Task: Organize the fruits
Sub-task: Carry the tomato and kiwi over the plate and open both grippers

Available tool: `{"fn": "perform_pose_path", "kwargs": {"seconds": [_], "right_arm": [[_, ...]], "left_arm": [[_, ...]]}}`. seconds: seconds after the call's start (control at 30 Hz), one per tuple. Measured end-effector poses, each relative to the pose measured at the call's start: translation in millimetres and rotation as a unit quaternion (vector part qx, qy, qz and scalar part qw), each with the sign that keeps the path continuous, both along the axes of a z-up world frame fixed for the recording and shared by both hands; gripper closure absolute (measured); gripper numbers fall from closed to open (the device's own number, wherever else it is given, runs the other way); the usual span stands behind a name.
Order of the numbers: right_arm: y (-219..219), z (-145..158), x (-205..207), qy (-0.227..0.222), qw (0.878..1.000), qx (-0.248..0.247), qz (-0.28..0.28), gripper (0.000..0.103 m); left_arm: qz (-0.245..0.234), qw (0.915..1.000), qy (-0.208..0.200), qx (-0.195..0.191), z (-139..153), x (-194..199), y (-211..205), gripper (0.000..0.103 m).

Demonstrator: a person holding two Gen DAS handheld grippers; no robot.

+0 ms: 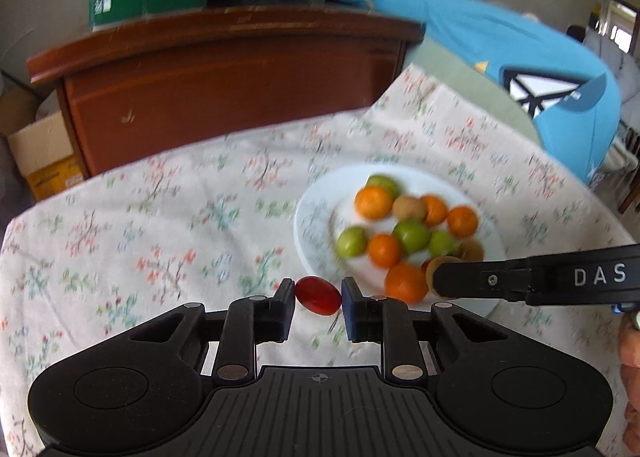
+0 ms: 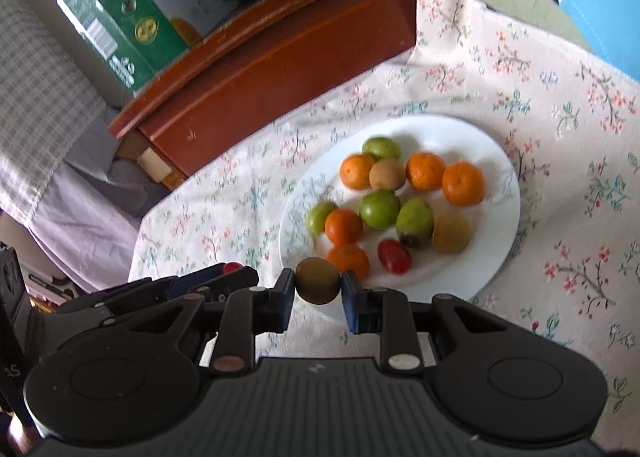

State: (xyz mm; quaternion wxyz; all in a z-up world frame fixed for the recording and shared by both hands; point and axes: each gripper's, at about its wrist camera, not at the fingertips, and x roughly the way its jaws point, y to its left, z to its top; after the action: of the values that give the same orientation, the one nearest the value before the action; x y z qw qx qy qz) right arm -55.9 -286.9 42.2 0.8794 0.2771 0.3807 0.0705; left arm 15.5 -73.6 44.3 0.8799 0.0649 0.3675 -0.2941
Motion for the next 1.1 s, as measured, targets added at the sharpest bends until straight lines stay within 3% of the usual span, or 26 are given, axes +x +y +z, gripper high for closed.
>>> {"fn": "perform_pose_path", "kwargs": {"seconds": [0.37,0.9,0.93,1.1], "right_arm": [[-33.6,4.2,7.7,-0.020,0.997,0.034,-0.063,0.077],[-39.1,-18.2,18.7,0.007,0.994,0.073,-0.082,0.074],[-39.7,-17.4,18.5,0.005,0.994,0.073,-0.084,0.074],[-41.4,-10.2,16.0,-0.004,0.993,0.071,-0.091,0.074]], "left_arm": [[-0.005,0.9994,0.003,-0.033,4.6,11.1,-17.0,0.080],[-0.003,0.9985,0.029,-0.046,-6.6,20.2,-32.4,0.077],[-0.003,0.9985,0.028,-0.046,-5.5,19.6,-32.5,0.075],[0.010,0.9989,0.013,-0.045,2.6,15.5,-29.3,0.044]]}}
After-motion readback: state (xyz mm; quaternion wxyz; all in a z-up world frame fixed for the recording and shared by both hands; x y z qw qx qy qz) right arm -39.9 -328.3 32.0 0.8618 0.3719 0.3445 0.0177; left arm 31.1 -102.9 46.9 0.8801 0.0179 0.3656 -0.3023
